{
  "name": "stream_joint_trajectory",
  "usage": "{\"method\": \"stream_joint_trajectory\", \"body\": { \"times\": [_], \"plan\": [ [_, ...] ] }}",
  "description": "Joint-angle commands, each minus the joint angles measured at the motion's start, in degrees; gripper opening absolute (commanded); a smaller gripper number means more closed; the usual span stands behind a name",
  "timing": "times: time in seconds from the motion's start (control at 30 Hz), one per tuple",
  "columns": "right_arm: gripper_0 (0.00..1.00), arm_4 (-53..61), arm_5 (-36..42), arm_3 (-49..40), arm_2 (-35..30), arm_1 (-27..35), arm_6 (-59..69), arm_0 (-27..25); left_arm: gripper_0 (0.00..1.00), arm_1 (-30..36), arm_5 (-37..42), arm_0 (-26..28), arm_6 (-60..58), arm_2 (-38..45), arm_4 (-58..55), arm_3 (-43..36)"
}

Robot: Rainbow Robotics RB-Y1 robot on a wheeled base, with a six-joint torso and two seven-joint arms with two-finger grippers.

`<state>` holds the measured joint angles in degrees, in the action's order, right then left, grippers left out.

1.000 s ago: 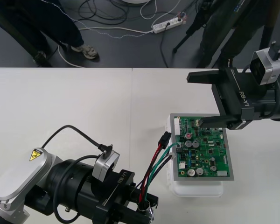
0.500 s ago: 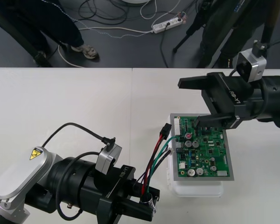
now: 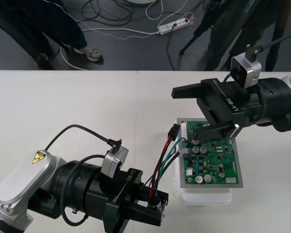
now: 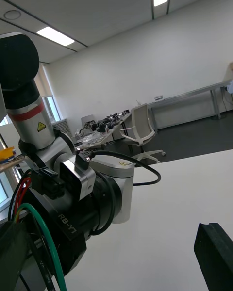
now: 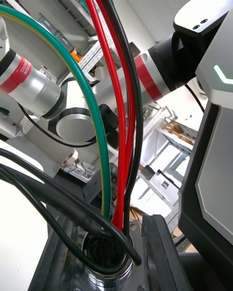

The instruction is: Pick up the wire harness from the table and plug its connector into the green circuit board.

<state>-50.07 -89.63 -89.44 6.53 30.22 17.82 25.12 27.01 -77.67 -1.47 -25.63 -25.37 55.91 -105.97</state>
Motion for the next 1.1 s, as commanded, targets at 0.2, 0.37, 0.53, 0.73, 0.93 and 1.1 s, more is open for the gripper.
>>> {"method": "stream_joint_trajectory", "body": {
  "times": [0.2, 0.37, 0.53, 0.73, 0.93, 1.1],
  "plan": [
    [1.0, 7.44, -0.37, -0.65, 8.5, 1.42, 1.95, 2.91, 0.0, -1.61, 3.49, -3.45, -4.78, -3.72, -0.28, -1.78],
    [1.0, 7.97, -0.37, -1.97, 8.85, 1.42, 2.04, 3.44, 0.0, -1.61, 3.4, -3.54, -4.86, -3.72, -0.28, -1.78],
    [1.0, 9.99, -0.37, -2.4, 9.2, 2.12, 2.57, 3.53, 0.0, -1.61, 3.58, -3.63, -4.95, -3.72, -0.1, -1.87],
    [1.0, 14.56, -0.37, -2.49, 12.98, 5.64, 2.48, 3.53, 0.0, -1.61, 3.49, -3.63, -4.95, -3.72, -0.1, -1.78],
    [1.0, 16.05, -0.37, -2.93, 14.21, 7.39, 2.22, 3.44, 0.0, -1.61, 3.58, -3.63, -4.78, -3.72, -0.1, -1.78],
    [1.0, 16.93, -0.37, -4.34, 14.21, 7.83, 2.22, 3.26, 0.0, -1.61, 3.49, -3.63, -4.78, -3.72, -0.1, -1.87]
  ]
}}
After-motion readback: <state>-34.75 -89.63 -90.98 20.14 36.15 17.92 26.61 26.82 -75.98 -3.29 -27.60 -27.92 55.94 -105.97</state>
